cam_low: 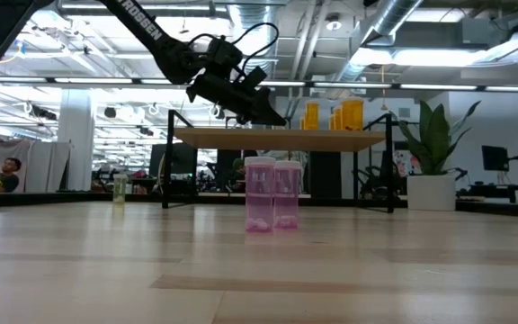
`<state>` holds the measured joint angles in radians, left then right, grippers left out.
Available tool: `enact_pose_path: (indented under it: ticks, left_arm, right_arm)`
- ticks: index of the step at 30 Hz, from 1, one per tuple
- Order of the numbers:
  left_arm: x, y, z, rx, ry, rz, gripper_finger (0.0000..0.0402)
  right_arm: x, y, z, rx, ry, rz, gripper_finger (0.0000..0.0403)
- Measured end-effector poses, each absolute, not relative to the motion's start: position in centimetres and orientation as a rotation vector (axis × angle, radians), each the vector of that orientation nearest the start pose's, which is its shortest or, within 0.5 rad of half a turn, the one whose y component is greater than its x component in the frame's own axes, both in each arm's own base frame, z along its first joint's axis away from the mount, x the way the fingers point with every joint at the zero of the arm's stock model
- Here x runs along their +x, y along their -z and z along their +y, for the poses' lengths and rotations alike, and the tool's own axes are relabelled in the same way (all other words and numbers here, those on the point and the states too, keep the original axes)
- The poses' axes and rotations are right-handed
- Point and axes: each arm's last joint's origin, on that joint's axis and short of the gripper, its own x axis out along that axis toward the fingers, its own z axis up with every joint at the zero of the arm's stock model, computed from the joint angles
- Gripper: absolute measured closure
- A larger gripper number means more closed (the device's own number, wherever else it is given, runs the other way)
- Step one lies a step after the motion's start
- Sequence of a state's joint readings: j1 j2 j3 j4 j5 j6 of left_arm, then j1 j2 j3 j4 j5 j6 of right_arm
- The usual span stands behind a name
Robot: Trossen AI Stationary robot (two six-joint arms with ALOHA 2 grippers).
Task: Pick and place medicine bottles onto shelf by color
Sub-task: Put the right small yellow pill bottle on the shelf, then put the top small yellow pill bottle on the shelf aligned with the other small yellow pill bottle
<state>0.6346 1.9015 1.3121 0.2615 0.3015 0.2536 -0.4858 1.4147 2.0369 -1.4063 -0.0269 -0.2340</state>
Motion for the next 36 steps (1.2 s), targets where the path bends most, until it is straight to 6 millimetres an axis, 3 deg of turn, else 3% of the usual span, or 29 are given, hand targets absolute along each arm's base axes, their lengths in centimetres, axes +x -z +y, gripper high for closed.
enact_pose_path:
  ticks: [4, 11, 16, 20, 24, 30, 36]
  left_arm:
    - [35.1, -24.2, 24.6, 0.059, -0.241, 0.328, 0.0401]
    - [33.0, -28.7, 21.3, 0.023, -0.129, 0.375, 0.0401]
    - [28.5, -32.5, 18.0, 0.023, -0.144, 0.535, 0.0401]
    - [24.0, -35.1, 16.1, 0.082, -0.284, 0.664, 0.0401]
    - [19.9, -37.0, 15.3, 0.091, -0.443, 0.721, 0.0401]
    - [15.6, -35.8, 16.6, -0.135, -0.698, 0.947, 0.0401]
    - [14.0, -32.9, 19.4, -0.480, -0.834, 1.096, 0.0395]
  right_arm:
    - [18.7, -48.7, -9.8, -0.018, 0.342, 0.810, 0.0338]
    - [18.7, -48.7, -9.8, -0.017, 0.339, 0.820, 0.0338]
    - [18.7, -48.7, -9.8, -0.017, 0.339, 0.820, 0.0338]
    - [18.7, -48.7, -9.8, -0.022, 0.337, 0.821, 0.0338]
    - [18.7, -48.7, -9.8, -0.027, 0.338, 0.812, 0.0338]
    - [18.7, -48.8, -9.8, -0.027, 0.338, 0.810, 0.0338]
    - [18.8, -48.8, -9.8, -0.038, 0.335, 0.805, 0.0338]
